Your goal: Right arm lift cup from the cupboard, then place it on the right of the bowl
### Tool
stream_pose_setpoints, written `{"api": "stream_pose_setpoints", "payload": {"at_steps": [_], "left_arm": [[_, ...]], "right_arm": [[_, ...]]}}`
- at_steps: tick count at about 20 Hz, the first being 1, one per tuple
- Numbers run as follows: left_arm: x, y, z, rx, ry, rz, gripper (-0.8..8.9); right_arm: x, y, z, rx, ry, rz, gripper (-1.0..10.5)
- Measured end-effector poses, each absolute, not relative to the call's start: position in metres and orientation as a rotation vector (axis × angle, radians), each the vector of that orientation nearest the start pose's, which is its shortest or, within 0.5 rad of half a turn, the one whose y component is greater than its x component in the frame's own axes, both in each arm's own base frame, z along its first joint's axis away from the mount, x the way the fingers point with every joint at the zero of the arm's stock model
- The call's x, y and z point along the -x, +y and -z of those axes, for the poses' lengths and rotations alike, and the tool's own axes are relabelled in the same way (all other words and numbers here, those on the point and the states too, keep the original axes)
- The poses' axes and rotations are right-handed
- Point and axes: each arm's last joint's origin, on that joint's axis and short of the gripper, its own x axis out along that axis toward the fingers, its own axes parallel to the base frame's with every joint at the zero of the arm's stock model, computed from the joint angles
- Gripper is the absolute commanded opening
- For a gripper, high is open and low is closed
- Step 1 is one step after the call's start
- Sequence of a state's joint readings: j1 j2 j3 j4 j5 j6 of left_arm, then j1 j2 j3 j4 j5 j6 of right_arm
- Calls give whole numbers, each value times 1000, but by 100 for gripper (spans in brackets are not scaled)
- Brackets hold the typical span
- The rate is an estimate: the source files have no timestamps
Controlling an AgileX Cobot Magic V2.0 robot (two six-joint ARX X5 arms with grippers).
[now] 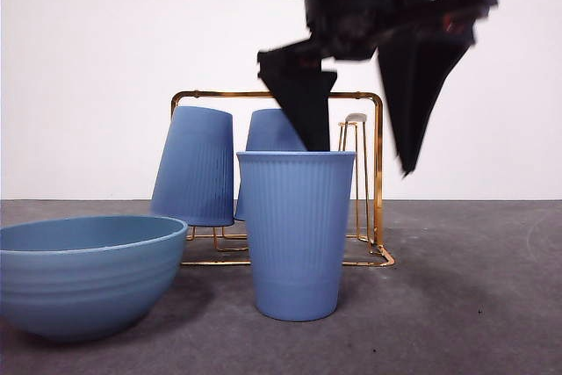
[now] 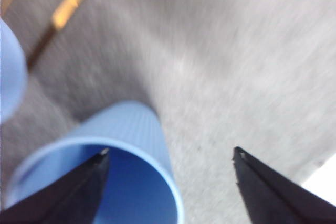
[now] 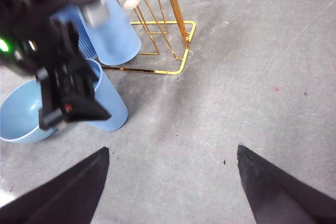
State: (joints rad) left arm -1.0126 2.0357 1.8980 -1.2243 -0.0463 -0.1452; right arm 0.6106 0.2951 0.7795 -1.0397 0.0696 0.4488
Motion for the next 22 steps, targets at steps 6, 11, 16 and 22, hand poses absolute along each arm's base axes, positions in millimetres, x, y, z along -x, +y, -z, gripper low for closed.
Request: {"api": "stream_pose_setpoints", "payload": {"at_steps": [6, 11, 16, 22], "left_arm": [[-207, -328, -310, -570, 1218, 728, 593], [-182, -285, -368, -543, 1128, 730, 592], [-160, -227, -407, -462, 1025, 711, 591], [-124, -149, -407, -348, 844, 576, 591]], "right_arm": [[-33, 20, -297, -241, 635, -397, 378], [-33, 20, -297, -236, 633, -396, 378], [-32, 21, -297, -228, 640, -432, 378], [-33, 24, -300, -196, 599, -507, 378]]}}
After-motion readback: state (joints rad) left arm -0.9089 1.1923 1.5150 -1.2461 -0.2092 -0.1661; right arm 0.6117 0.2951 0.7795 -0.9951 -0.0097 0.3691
